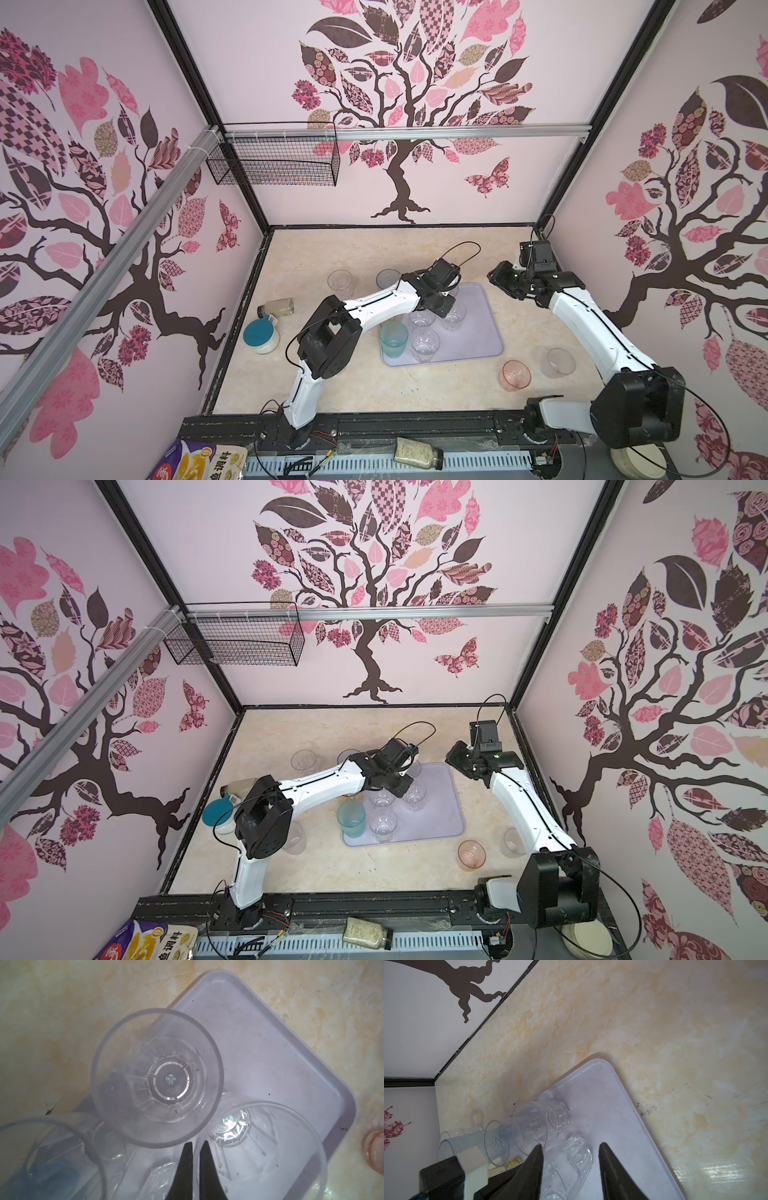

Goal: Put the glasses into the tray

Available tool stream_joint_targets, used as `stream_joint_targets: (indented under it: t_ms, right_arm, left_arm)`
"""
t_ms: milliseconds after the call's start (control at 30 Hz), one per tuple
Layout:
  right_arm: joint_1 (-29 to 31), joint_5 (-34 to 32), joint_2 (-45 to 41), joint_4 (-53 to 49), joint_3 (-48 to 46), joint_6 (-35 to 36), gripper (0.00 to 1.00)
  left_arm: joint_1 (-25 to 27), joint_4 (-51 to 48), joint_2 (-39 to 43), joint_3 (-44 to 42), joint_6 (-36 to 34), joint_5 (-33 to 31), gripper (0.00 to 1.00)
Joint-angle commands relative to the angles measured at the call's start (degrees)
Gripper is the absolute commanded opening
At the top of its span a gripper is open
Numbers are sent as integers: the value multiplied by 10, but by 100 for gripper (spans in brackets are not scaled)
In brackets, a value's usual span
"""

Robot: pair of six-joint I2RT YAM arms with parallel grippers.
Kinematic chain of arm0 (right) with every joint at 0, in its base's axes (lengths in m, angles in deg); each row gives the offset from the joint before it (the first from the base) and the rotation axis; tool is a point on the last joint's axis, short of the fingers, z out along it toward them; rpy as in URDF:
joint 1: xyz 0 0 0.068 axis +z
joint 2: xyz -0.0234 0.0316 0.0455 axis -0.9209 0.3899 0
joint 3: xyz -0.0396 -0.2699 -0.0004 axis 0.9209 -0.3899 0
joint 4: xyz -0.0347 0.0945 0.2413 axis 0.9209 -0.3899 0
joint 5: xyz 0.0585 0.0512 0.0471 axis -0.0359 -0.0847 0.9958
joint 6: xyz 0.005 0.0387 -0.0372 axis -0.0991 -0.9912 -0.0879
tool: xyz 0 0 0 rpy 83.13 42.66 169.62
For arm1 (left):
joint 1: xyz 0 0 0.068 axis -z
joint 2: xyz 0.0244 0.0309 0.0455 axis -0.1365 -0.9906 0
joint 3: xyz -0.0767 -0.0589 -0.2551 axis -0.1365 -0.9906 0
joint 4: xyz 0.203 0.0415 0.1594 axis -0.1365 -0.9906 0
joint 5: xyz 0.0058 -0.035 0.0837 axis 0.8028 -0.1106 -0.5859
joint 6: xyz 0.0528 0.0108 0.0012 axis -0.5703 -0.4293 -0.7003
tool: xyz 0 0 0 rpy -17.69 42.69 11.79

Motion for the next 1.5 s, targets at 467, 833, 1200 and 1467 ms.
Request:
stream_joint_targets:
  t_ms: [467,833,1200,1467]
  right_arm:
    - [9,10,-14,12,-10,2,47]
    - [52,-12,9,1,11,15,47]
    - [129,-47,56,-49,108,48,47]
    - [310,-130,154,-96,253,77,47]
  left_arm:
    - [10,-18,-1,30,-24,1,13]
    - [7,-9,48,38,-15,10,34]
    - [-56,51,291,-143,19,-67,52]
    - [-240,1,472,-289,99,-107,65]
